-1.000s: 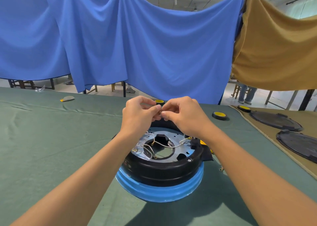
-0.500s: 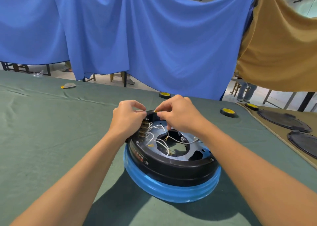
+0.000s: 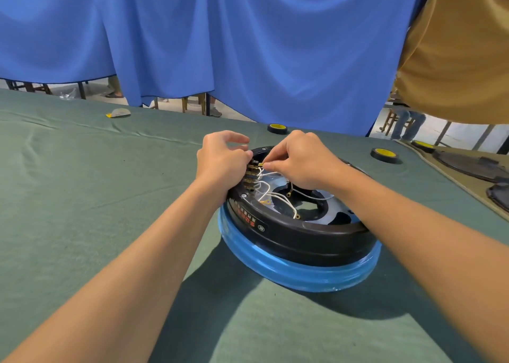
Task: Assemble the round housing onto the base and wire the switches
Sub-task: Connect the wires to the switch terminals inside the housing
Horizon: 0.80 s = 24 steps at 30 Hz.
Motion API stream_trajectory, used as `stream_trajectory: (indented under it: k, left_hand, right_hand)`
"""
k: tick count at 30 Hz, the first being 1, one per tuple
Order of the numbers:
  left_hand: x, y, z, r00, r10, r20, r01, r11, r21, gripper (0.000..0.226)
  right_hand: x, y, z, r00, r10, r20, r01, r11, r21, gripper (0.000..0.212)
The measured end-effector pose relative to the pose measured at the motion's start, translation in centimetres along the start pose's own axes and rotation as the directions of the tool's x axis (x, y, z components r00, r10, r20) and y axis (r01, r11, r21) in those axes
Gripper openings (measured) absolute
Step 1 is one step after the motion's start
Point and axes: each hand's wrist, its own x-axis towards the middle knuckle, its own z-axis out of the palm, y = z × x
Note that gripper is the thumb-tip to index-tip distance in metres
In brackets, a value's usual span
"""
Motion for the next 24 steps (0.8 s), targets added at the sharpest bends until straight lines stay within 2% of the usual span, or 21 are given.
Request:
stream_trajectory:
  k: [24]
  left_hand:
    - [-0.14,0.19,0.04,1.0,0.01,0.001,-0.01,1.0,0.022,0.014]
  right_hand:
    - [-0.06,0.06,0.4,0.998,-0.04,-0.057,0.039,0.999,-0.012,0.015]
